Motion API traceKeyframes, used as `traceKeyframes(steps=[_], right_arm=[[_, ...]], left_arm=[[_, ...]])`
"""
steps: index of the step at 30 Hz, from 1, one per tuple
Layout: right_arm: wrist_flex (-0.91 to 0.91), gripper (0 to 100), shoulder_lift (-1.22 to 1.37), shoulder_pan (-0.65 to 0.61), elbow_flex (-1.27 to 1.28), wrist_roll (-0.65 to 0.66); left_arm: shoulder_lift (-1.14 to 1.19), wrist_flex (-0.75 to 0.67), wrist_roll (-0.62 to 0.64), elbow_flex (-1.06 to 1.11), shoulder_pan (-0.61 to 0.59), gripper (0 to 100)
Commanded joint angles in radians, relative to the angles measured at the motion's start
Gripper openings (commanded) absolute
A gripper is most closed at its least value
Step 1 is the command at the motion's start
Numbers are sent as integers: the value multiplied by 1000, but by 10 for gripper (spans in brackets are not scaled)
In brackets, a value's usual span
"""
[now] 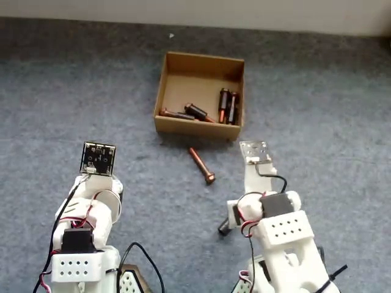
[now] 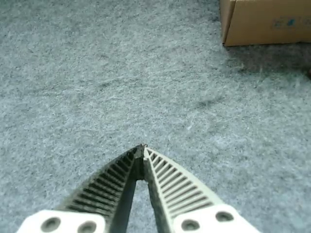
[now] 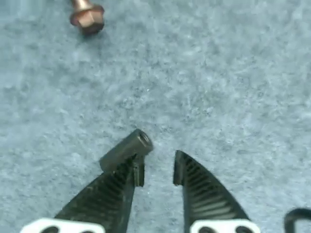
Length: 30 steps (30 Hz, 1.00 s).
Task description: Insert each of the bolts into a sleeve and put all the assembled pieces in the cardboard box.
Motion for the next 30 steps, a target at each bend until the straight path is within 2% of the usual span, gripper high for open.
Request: traceKeyframes(steps=[1,5,12,16,22,27,30], right_arm=[[-24,217,-15,-120,-5,-153],[-27,228,-15,-168,-5,-175],[-142,228,10,-213,4,-210],[-147,228,186,-239,-5,-305],[-139,228,492,-239,-125,-374],[-148,228,615,-243,-160,-387],[-217,228,639,-243,-153,-382]], left_arm=[[-7,-21,-8,-4,-12,11],[-7,-21,-8,-4,-12,11],[-7,-23,-8,-4,-12,11],[-7,-23,-8,-4,-12,11],[-7,-23,-8,-4,-12,11],[-7,-23,-8,-4,-12,11],[-7,-23,-8,-4,-12,11]])
